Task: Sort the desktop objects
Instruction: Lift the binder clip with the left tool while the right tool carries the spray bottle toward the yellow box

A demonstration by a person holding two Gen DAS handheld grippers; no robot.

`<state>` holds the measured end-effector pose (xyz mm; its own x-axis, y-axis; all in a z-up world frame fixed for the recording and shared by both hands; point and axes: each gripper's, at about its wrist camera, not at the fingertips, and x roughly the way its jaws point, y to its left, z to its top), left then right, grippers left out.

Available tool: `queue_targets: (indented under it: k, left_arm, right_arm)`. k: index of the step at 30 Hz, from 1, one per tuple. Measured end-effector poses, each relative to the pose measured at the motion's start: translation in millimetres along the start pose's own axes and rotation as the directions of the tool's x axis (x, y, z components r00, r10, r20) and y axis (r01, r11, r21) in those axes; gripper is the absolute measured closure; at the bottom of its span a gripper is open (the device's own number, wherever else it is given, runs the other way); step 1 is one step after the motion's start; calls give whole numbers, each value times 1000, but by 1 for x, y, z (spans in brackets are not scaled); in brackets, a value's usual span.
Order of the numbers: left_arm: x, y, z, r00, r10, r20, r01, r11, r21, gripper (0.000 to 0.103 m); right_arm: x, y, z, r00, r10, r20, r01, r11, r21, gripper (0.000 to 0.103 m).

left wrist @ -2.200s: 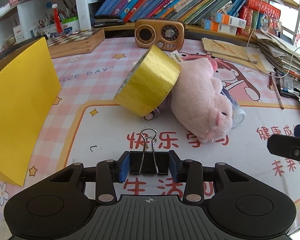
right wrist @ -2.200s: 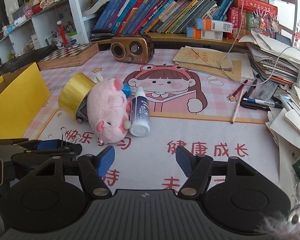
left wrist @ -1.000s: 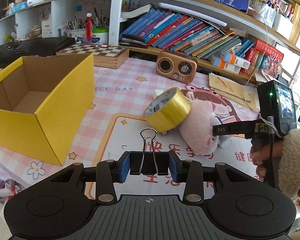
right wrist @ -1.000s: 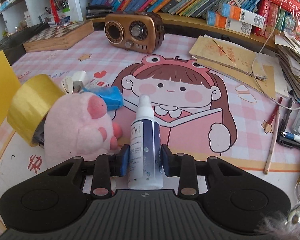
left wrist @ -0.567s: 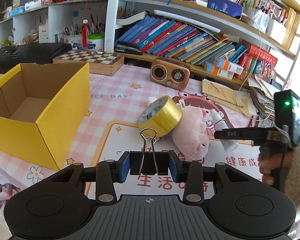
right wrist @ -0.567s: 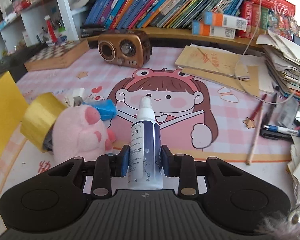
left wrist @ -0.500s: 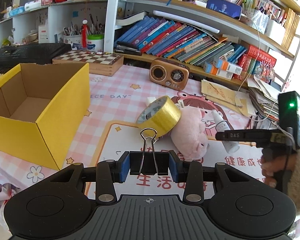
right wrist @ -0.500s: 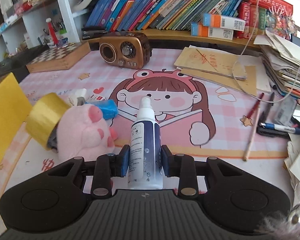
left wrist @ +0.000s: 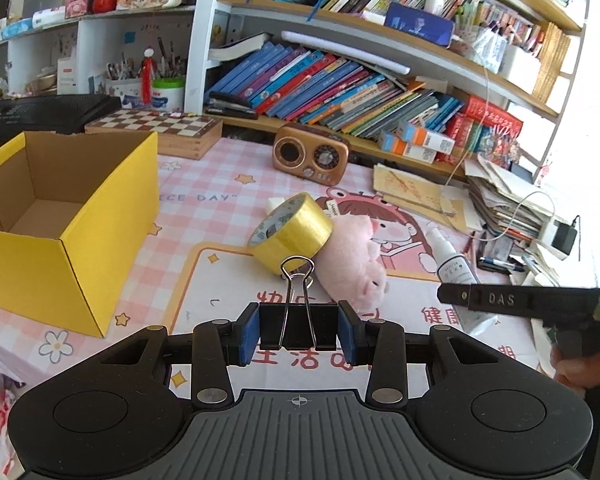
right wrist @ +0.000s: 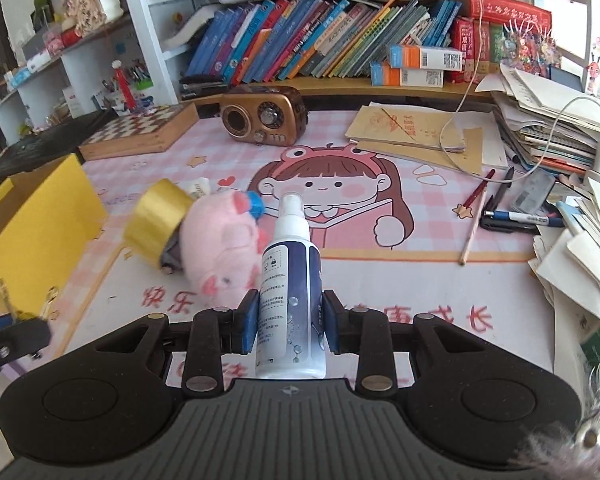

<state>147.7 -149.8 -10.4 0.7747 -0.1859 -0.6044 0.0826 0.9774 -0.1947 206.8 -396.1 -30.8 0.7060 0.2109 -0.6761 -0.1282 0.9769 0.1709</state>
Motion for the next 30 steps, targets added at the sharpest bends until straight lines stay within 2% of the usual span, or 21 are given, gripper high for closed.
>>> queue_targets:
  k: [10,30]
  left_arm:
    - [-32,31,-7,1000,-19,11,19,999,27,65]
    - [-107,130,-46,1000,2,-17,-2,1000,23,65]
  right_arm:
    - [-35,52,-28,999,34,14,-34,999,14,73]
    - [-64,183,-96,996,71,-50,-72,997,-21,73]
